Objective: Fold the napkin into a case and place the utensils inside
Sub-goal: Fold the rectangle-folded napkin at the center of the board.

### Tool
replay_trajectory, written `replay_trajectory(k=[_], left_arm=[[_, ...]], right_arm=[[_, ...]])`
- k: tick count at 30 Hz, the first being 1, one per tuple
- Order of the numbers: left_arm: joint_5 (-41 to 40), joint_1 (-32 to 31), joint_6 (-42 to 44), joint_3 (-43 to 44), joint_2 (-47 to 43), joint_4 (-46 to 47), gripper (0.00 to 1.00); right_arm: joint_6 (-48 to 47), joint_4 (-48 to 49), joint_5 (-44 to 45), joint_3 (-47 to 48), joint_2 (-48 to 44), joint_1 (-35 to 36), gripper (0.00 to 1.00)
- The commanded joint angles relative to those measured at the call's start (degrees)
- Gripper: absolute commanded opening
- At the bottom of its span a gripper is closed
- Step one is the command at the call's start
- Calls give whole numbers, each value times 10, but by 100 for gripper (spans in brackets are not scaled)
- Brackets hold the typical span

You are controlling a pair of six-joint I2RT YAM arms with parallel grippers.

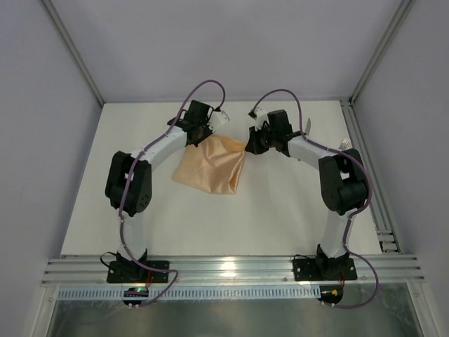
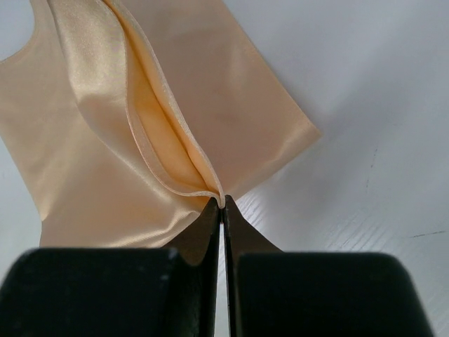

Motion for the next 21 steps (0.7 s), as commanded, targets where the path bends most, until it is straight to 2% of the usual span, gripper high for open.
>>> replay_trajectory(k=[1,8,13,21], left_arm=[[-3,4,6,34,17,28,0],[-15,4,5,84,65,19,0],[-24,4,11,89,88,23,0],[-42,8,18,95,113,37,0]], right_arm=[[4,8,8,29,8,-7,4],[11,-5,-9,89,63,-21,4],[11,-40,-7,125,99,-22,4],[44,-40,-17,121,112,-26,4]])
